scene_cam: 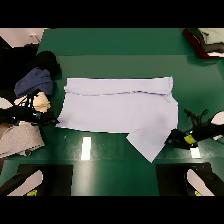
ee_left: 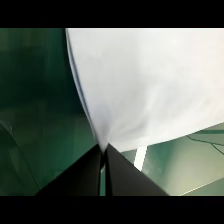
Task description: Fold the shirts.
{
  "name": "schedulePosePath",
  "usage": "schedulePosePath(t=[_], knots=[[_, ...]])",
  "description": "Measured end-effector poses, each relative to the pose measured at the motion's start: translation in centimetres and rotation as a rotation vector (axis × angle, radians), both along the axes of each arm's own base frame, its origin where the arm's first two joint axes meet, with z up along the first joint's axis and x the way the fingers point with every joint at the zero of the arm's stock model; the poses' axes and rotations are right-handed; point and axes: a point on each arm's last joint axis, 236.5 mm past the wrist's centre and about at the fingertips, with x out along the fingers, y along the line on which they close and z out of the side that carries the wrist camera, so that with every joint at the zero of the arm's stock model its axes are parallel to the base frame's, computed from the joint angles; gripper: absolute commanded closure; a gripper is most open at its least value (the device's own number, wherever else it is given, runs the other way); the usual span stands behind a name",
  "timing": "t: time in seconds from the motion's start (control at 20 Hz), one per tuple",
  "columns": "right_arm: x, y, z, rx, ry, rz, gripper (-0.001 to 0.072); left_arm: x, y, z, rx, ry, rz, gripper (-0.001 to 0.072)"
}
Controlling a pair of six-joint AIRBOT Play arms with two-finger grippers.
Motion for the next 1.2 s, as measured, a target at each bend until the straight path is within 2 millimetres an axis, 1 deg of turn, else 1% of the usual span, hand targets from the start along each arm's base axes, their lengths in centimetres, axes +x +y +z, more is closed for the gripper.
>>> schedulePosePath(t=[0.1,0.2,0.25,0.4,0.45,0.55,0.6,0.75,0.85,0.9,1.05,1.2], knots=[[-0.5,0.7,-1.0,-0.01,-0.005,-0.01,0.0275,0.0,0.0,0.0,0.0,-0.001,0.0,0.0687],[-0.4,1.2,-1.6,-0.019,-0.021,-0.019,0.0285,0.0,0.0,0.0,0.0,-0.001,-0.001,0.0687],[-0.3,1.5,-1.8,-0.019,-0.025,-0.031,0.0327,0.0,0.0,0.0,0.0,-0.001,-0.001,0.0687],[0.7,1.7,-2.2,-0.035,-0.065,-0.06,0.0361,0.0,0.0,0.0,0.001,-0.001,-0.001,0.0687],[1.3,1.6,-2.4,-0.042,-0.084,-0.073,0.0485,0.0,0.0,0.0,0.001,-0.001,-0.001,0.0687],[2.0,1.2,-2.7,-0.066,-0.113,-0.09,0.068,0.0,0.0,0.0,0.001,-0.001,-0.001,0.0687],[2.5,1.0,-2.8,-0.075,-0.136,-0.098,0.0693,0.0,0.0,0.0,0.002,0.0,-0.002,0.0687],[2.8,0.8,-2.8,-0.089,-0.148,-0.094,0.0696,-0.3,0.2,-0.1,0.011,0.007,-0.01,0.069],[2.7,-0.6,-2.3,-0.146,-0.146,-0.044,0.0696,-0.7,0.4,0.1,0.025,0.01,-0.022,0.069],[2.4,-1.3,-1.8,-0.175,-0.136,-0.006,0.0696,-1.0,0.5,0.3,0.035,0.009,-0.032,0.069],[1.0,-2.6,1.0,-0.223,-0.123,0.085,0.0697,-2.6,0.8,1.5,0.07,0.01,-0.07,0.0689],[-0.6,-3.4,3.5,-0.259,-0.133,0.13,0.0697,-4.8,0.5,3.1,0.08,0.023,-0.102,0.0688]])
